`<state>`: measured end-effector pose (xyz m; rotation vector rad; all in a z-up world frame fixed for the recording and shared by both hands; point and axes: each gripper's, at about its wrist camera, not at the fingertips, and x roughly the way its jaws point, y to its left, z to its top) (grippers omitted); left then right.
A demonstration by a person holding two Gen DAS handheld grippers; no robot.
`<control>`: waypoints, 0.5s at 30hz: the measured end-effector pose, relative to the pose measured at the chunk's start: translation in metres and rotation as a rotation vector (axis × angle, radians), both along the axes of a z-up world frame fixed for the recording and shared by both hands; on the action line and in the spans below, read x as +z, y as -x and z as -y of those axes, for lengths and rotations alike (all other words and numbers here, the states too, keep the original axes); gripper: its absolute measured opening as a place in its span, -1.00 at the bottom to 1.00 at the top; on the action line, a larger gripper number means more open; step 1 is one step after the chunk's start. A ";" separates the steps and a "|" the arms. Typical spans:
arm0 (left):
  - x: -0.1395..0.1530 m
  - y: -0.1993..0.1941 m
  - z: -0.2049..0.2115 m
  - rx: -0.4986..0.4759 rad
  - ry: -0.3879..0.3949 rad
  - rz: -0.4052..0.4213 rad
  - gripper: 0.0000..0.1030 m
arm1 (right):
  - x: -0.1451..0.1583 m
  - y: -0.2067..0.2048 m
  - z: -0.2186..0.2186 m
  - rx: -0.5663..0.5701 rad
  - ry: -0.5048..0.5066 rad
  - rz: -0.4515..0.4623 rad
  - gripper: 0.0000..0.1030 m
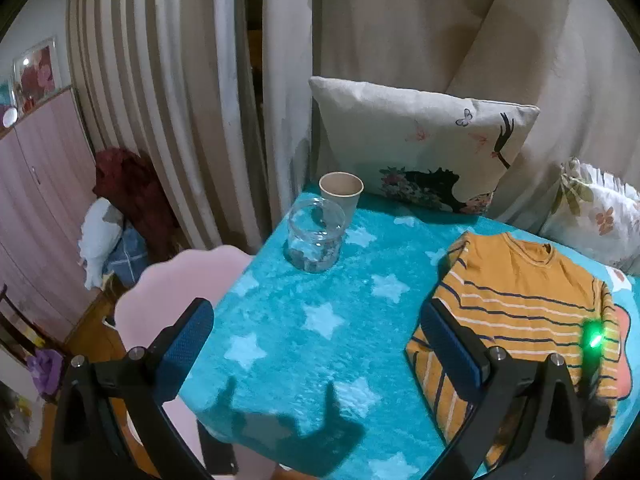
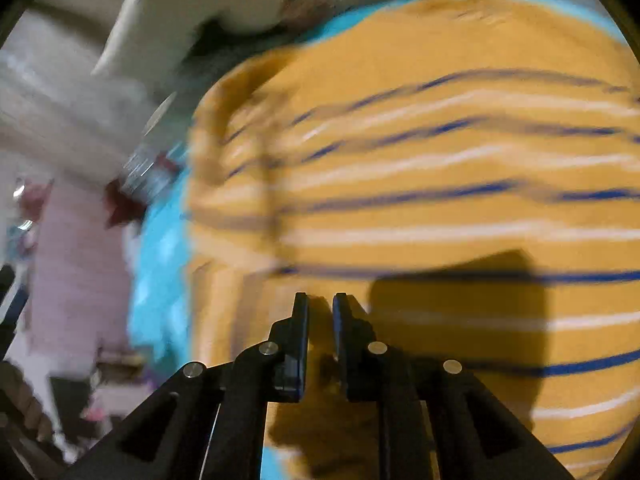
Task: Fold small clothes
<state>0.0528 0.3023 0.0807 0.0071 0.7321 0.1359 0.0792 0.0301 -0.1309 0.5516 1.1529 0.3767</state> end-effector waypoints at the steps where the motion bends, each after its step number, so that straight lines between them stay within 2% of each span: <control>1: 0.000 0.000 0.000 0.003 -0.005 0.001 1.00 | 0.002 0.001 -0.030 0.095 -0.009 0.009 -0.70; 2: 0.001 0.000 -0.001 0.004 -0.004 0.001 1.00 | 0.004 0.007 -0.052 0.174 -0.033 0.016 -0.70; 3: 0.002 -0.001 -0.002 0.005 0.001 0.001 1.00 | 0.005 0.011 -0.081 0.273 -0.098 0.008 -0.70; 4: 0.004 -0.002 -0.003 0.008 0.003 0.000 1.00 | 0.000 0.015 -0.116 0.417 -0.241 -0.048 -0.68; 5: 0.005 -0.002 -0.004 0.011 0.001 0.002 1.00 | -0.005 0.018 -0.143 0.520 -0.318 -0.095 -0.65; 6: 0.006 -0.001 -0.004 0.013 -0.003 0.008 1.00 | -0.002 0.027 -0.172 0.632 -0.307 -0.095 -0.64; 8: 0.009 0.000 -0.004 0.014 -0.001 0.022 1.00 | 0.006 0.036 -0.190 0.709 -0.180 -0.012 -0.62; 10: 0.007 -0.002 -0.003 0.008 0.004 0.022 1.00 | 0.004 0.032 -0.175 0.673 -0.178 -0.008 -0.50; 11: 0.004 -0.005 0.001 -0.004 0.005 0.012 1.00 | 0.002 0.025 -0.155 0.606 -0.180 -0.019 -0.42; 14: -0.008 -0.014 0.013 -0.046 0.015 -0.029 1.00 | 0.002 0.011 -0.076 0.371 -0.204 -0.037 -0.40; 15: -0.012 -0.016 0.019 -0.063 0.023 -0.044 1.00 | 0.005 0.012 -0.045 0.279 -0.199 -0.025 -0.30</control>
